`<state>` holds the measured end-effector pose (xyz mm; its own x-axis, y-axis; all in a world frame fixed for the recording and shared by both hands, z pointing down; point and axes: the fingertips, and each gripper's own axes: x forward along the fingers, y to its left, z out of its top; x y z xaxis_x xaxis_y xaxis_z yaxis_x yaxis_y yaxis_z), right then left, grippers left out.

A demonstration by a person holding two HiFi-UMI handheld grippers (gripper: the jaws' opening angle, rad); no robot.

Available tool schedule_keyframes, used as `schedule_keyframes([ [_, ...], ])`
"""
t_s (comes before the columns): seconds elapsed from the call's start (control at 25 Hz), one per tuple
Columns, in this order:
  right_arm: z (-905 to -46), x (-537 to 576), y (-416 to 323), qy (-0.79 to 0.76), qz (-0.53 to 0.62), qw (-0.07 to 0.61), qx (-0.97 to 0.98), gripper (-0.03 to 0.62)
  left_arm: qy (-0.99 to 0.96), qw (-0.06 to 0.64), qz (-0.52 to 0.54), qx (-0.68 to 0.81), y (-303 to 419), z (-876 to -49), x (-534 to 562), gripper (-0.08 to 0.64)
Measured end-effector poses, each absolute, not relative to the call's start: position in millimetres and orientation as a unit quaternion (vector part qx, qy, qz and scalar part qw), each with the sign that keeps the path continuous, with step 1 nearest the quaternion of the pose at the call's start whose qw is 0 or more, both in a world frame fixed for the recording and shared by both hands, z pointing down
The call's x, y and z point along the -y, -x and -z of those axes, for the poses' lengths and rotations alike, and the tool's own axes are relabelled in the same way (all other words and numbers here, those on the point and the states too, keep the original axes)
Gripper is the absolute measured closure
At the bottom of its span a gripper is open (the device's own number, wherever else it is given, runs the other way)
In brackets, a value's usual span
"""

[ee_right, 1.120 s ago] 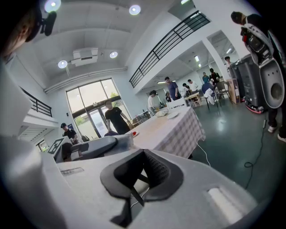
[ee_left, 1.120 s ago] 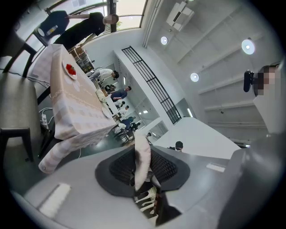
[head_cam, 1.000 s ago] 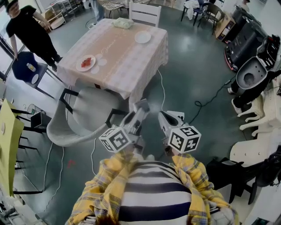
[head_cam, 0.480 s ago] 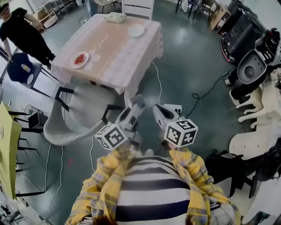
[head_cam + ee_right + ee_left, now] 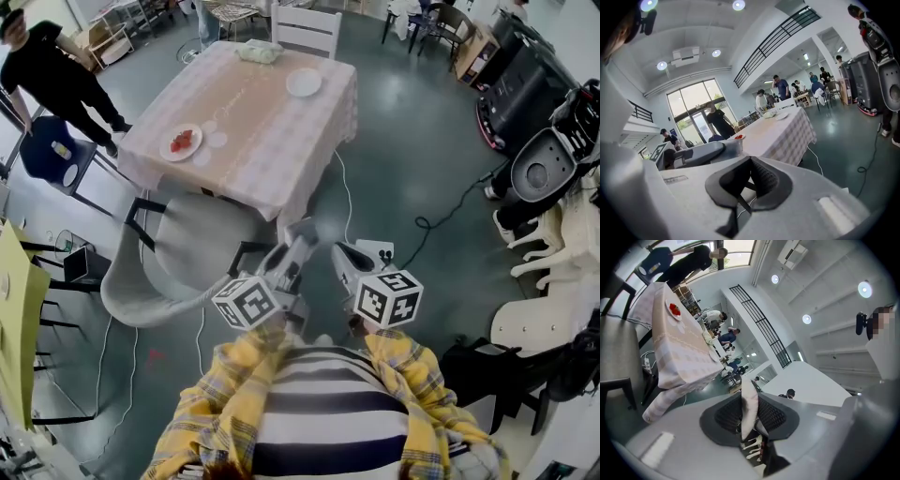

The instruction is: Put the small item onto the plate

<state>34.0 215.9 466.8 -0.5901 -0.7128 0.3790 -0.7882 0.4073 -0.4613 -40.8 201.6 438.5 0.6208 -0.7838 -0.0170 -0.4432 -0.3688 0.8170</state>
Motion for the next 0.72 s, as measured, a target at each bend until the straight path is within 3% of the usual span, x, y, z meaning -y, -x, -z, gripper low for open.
schedule_keyframes([
  [0.72,-470.5,-134.8,12.3,-0.469,-0.311,0.063,0.824,0.595,-0.807,0.417,0.199,0.368,103.0,-451.9,-139.7,0.474],
])
